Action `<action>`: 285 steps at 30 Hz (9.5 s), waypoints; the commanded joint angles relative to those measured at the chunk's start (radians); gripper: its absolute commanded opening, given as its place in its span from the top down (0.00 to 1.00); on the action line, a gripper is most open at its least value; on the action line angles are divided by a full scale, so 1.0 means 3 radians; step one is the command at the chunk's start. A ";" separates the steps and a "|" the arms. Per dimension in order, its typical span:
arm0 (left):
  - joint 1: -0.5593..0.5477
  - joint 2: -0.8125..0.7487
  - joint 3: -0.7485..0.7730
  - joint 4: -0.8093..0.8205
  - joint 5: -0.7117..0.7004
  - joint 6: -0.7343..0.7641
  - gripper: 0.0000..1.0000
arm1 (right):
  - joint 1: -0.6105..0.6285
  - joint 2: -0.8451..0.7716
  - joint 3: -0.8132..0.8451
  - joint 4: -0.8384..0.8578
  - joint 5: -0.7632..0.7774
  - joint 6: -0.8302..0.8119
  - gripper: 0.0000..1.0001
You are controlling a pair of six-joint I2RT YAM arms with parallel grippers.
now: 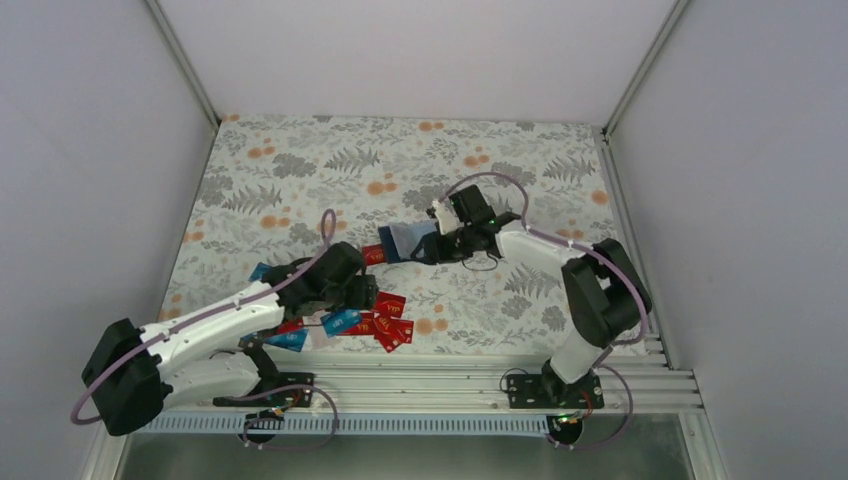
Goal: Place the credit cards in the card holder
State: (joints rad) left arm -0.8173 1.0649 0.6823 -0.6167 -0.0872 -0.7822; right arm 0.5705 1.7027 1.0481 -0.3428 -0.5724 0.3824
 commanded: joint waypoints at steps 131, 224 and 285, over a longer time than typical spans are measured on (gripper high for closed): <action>-0.1096 -0.0286 -0.1262 0.1296 -0.0179 -0.2634 0.85 | 0.1294 0.0653 -0.0828 0.0906 -0.0513 0.0259 0.70; 0.0714 0.2714 0.1380 0.1522 0.1359 0.0081 0.98 | -0.0750 0.0973 0.0294 0.0386 0.0149 0.0147 0.73; 0.0679 0.2979 0.1300 0.1792 0.1564 0.0020 0.98 | -0.0704 0.0821 -0.0319 0.0565 -0.0218 0.0091 0.73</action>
State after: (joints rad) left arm -0.5987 1.9247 1.1000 -0.0799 0.3931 -0.7536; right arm 0.3473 1.9114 0.9852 -0.0631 -0.6472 0.4175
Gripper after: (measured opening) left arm 0.026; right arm 0.270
